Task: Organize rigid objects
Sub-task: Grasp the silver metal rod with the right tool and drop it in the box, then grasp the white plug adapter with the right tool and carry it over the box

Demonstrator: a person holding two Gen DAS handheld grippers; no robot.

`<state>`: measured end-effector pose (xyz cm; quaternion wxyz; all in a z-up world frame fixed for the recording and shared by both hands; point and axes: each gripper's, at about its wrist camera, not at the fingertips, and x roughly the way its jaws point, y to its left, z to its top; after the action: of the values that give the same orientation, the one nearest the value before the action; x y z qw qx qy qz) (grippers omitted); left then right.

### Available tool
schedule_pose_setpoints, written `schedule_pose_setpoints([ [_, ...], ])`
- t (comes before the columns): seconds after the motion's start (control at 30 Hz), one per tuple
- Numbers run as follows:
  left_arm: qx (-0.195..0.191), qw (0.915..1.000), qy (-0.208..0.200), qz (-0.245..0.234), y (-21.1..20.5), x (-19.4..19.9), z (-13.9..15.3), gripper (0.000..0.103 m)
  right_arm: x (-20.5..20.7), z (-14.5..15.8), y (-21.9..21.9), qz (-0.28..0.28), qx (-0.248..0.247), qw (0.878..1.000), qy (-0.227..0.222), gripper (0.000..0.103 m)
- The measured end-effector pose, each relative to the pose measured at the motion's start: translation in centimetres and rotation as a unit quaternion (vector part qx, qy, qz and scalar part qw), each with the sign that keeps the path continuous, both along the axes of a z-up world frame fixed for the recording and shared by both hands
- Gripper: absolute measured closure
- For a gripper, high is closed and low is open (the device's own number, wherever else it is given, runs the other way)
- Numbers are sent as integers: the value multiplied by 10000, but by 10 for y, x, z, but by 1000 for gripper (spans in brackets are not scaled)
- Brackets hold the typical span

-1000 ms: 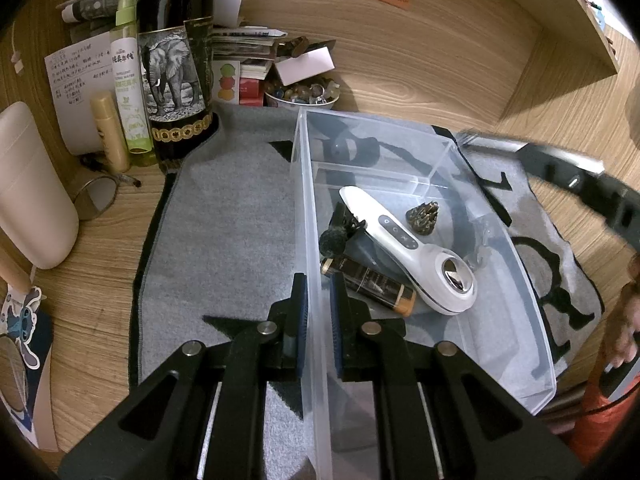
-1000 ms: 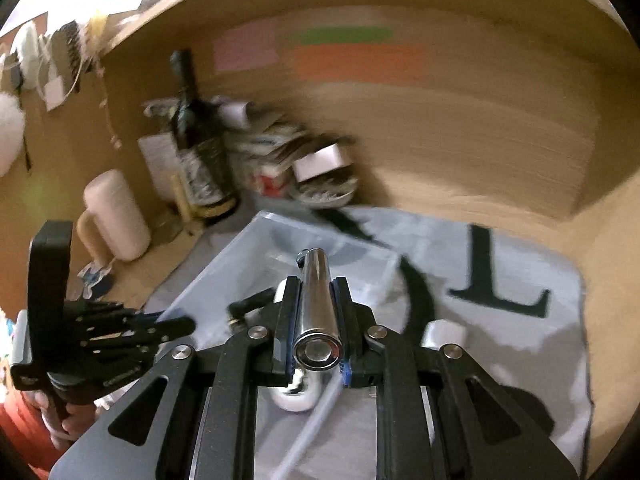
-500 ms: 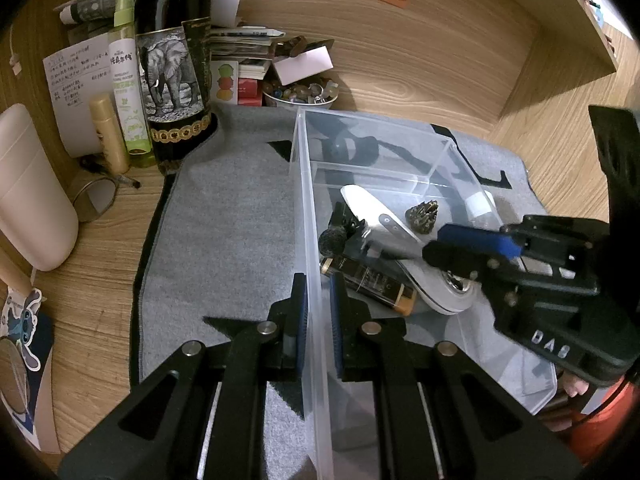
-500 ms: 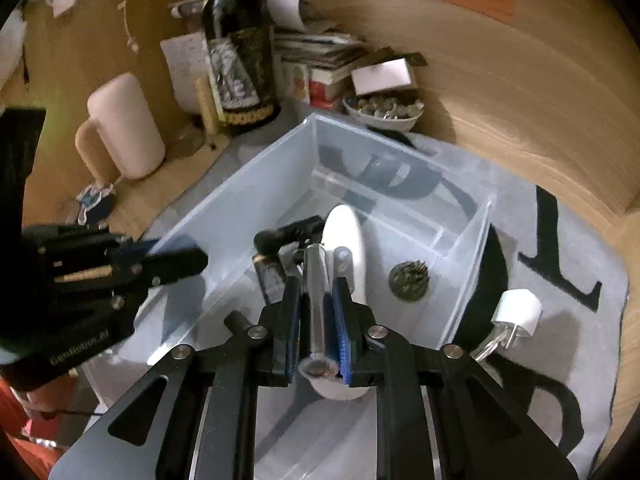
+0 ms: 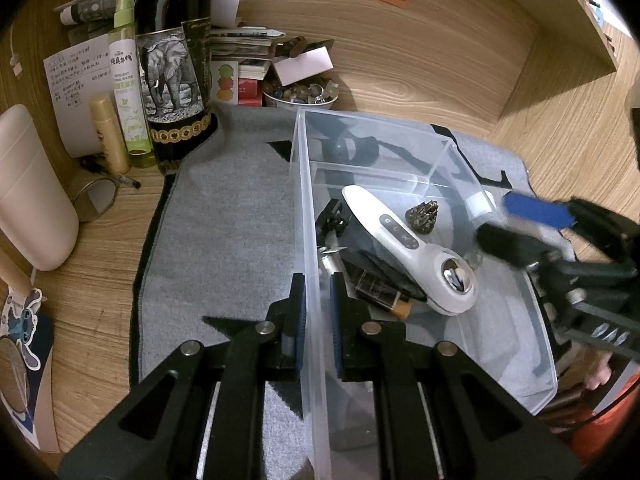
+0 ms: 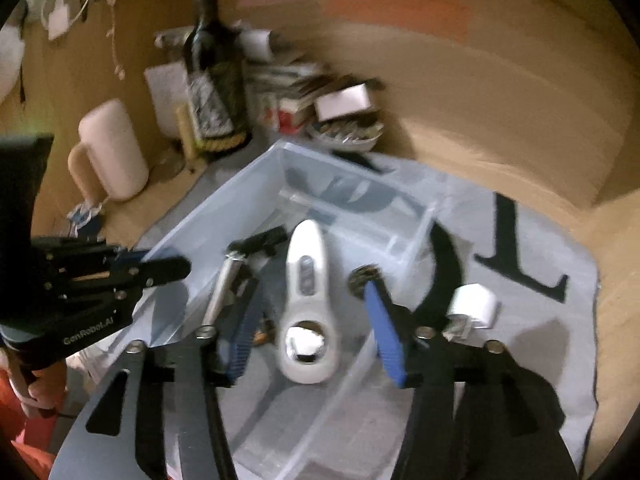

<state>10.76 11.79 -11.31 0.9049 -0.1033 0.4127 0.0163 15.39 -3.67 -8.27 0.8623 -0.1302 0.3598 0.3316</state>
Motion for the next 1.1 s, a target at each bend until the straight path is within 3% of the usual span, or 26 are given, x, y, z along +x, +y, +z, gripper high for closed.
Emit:
schedule_pose_setpoints([
  [0.13, -3, 10000, -2, 3, 0, 0, 0, 93, 2, 13, -20, -306, 112, 9993, -202, 43],
  [0.23, -18, 10000, -5, 5, 0, 0, 0, 93, 6, 22, -39, -592, 177, 9976, -324, 30],
  [0.47, -21, 10000, -7, 6, 0, 0, 0, 93, 23, 30, -80, -1346, 116, 9887, -643, 20],
  [0.73, -45, 10000, -16, 18, -2, 0, 0, 93, 64, 1, -93, -1730, -118, 9846, -208, 20],
  [0.93, -61, 10000, -6, 17, -2, 0, 0, 93, 94, -32, -80, -1628, -103, 9858, 399, 20],
  [1.07, -74, 10000, 12, 15, -2, 1, 1, 93, 106, -51, -72, -1533, -94, 9855, 721, 25],
  [1.1, -78, 10000, 12, 16, -2, 0, 1, 93, 108, -55, -72, -1525, -75, 9850, 805, 32],
])
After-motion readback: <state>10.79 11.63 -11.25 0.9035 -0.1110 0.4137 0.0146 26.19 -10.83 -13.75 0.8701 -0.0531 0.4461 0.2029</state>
